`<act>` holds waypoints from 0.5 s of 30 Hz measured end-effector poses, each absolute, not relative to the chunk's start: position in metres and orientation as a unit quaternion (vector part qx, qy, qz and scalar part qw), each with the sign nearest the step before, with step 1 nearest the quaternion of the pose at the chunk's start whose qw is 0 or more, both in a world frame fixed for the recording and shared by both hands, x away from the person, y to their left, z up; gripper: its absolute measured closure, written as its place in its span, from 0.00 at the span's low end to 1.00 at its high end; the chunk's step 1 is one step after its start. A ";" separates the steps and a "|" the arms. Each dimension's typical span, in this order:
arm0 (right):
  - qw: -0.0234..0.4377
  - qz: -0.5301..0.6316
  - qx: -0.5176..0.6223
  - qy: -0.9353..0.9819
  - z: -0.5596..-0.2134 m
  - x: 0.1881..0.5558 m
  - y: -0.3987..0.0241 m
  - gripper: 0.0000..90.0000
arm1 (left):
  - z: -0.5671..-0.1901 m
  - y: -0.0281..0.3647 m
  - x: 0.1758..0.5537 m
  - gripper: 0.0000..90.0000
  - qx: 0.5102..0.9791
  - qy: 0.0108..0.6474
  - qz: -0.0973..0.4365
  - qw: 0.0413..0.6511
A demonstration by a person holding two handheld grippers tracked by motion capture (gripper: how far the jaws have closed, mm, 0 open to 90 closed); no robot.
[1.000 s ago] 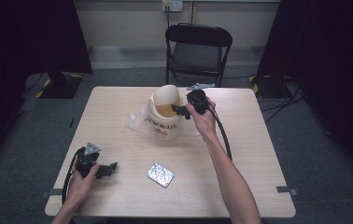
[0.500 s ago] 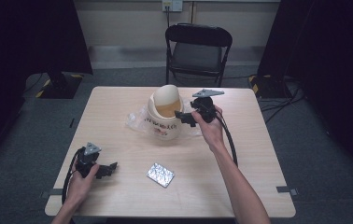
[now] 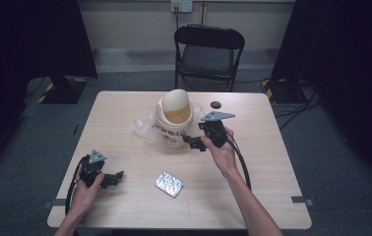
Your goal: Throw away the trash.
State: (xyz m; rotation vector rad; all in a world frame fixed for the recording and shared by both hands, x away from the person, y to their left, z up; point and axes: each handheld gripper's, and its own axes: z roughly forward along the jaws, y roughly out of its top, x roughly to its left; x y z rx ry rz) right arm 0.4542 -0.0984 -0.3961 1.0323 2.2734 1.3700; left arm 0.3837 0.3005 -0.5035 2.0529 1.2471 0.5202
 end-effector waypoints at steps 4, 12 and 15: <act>0.137 0.475 0.349 0.796 -0.407 0.442 -0.094 0.19 | -0.503 0.301 0.384 0.00 0.787 0.478 0.199 0.335; 0.117 0.462 0.336 0.813 -0.432 0.419 -0.085 0.19 | -0.503 0.301 0.384 0.00 0.787 0.478 0.200 0.335; 0.108 0.457 0.330 0.819 -0.440 0.411 -0.082 0.20 | -0.503 0.301 0.384 0.00 0.787 0.478 0.200 0.335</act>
